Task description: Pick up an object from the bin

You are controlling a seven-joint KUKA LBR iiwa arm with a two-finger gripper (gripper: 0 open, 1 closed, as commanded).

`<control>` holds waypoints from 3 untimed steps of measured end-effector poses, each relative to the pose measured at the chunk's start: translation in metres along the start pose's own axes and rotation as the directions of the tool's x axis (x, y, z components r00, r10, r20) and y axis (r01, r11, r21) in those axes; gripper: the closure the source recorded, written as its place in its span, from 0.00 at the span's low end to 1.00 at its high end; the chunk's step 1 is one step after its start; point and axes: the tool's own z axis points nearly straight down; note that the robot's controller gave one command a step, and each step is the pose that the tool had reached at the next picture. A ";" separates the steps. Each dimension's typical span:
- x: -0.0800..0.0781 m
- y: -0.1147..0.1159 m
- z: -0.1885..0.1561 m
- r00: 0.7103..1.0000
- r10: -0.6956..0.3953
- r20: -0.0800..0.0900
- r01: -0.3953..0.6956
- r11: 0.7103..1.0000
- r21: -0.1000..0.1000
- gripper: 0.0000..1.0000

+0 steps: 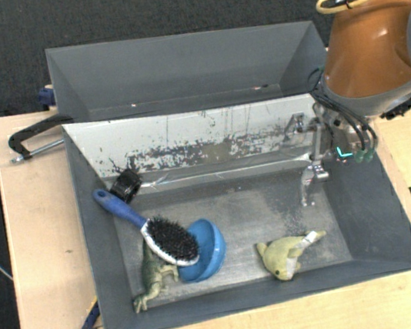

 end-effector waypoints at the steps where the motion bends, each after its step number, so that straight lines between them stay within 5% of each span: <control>1: 0.054 -0.052 0.102 1.000 0.012 -0.002 -0.012 1.000 0.001 0.00; 2: 0.060 -0.024 0.154 0.964 -0.267 0.011 0.267 0.964 0.003 0.00; 3: 0.059 -0.024 0.153 0.963 -0.267 0.016 0.267 0.964 0.005 1.00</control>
Offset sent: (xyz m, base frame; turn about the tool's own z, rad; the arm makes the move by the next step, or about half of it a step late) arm -0.0516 -0.0501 -0.0978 0.0062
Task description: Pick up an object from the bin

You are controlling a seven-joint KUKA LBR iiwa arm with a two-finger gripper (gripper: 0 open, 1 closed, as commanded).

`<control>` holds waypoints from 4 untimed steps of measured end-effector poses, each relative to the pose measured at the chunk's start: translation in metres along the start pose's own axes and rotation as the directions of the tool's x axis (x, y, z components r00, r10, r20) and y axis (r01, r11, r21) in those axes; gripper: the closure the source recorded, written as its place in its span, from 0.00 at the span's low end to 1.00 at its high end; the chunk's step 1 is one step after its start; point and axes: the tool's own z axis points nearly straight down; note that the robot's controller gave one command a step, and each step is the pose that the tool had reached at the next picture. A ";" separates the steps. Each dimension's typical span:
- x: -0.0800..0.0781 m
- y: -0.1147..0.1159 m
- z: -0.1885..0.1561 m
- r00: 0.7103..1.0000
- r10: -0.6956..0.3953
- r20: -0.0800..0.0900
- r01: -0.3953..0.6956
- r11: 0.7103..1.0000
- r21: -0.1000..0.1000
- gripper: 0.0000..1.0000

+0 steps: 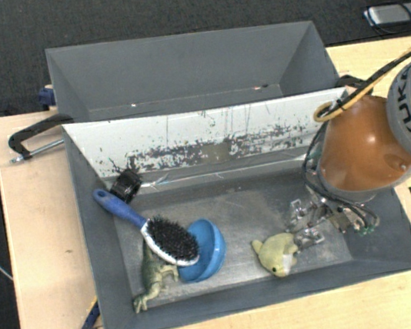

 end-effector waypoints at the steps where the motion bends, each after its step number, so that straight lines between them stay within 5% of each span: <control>1: -0.003 -0.026 -0.134 0.933 0.359 0.004 -0.359 0.933 0.002 1.00; 2: -0.008 -0.019 -0.026 0.967 -0.255 -0.011 0.254 0.967 -0.008 1.00; 3: -0.009 -0.019 -0.115 0.994 -0.111 0.004 0.111 0.994 0.003 1.00; 4: 0.002 -0.026 -0.155 0.916 -0.400 0.000 0.400 0.916 0.002 1.00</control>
Offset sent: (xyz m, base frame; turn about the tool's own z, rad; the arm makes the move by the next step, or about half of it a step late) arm 0.0058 -0.0242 0.1306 0.3664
